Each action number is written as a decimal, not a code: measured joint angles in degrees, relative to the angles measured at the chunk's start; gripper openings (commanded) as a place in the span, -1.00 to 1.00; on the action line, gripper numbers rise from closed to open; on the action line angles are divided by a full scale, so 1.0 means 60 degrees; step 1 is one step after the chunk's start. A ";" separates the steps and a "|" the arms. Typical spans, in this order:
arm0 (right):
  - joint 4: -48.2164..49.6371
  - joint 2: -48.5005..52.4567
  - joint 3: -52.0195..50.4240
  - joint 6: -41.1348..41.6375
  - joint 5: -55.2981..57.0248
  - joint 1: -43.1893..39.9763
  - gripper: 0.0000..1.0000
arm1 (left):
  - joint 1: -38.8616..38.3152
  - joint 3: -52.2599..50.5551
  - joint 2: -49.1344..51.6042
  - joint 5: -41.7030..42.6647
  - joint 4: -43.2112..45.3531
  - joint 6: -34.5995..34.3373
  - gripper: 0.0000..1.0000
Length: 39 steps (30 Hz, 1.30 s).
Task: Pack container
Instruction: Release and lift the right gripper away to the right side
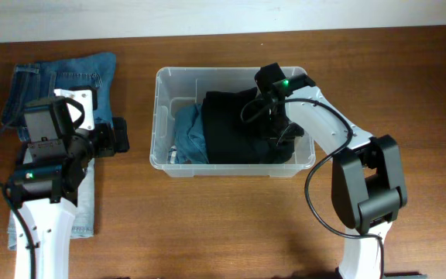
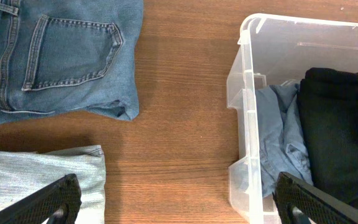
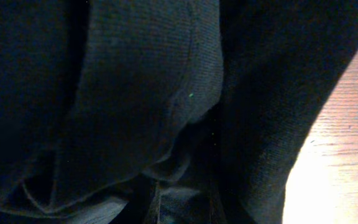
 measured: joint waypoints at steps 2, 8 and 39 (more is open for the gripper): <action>0.0000 0.0000 0.0007 -0.0036 -0.0040 0.0000 -0.60 | 0.0000 0.0000 0.0000 0.0000 0.0000 0.0000 0.99; -0.0197 -0.0029 0.0805 -0.0087 -0.0189 -0.0029 -0.52 | 0.0000 0.0000 0.0000 0.0000 0.0004 0.0000 0.99; -0.2109 -0.0976 0.3807 0.0543 -0.0353 -0.7665 0.97 | 0.0000 0.0000 0.0000 0.0000 0.0004 0.0000 0.99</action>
